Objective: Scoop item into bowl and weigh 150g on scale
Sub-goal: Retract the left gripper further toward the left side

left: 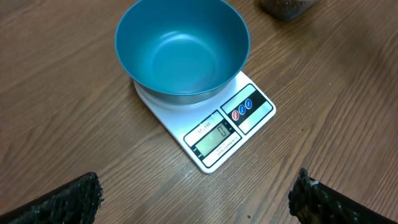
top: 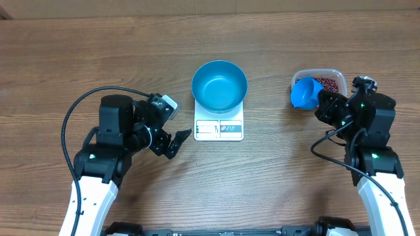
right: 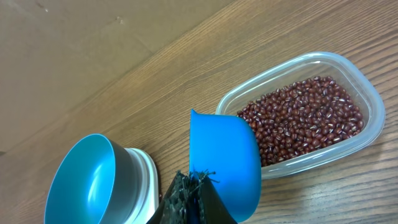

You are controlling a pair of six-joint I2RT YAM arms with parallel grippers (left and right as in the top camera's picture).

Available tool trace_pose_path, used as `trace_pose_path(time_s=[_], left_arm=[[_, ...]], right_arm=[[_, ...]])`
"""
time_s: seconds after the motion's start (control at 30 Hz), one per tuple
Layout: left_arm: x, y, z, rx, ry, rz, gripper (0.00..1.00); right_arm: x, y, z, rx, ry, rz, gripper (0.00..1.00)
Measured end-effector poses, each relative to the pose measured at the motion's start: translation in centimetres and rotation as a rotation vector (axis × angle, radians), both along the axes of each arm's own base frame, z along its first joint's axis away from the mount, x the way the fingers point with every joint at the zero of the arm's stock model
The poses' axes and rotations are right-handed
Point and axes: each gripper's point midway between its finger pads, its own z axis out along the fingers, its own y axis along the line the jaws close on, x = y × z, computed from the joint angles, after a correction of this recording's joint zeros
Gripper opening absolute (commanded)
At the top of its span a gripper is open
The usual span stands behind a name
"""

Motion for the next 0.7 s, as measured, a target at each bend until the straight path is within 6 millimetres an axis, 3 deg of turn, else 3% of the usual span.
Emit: trace_pose_path(time_s=[0.7], left_arm=[[-0.45,-0.20,-0.20,0.009,0.002,-0.035,1.00]], right_arm=[[0.00,-0.01,-0.01,0.000,0.000,0.000,0.04]])
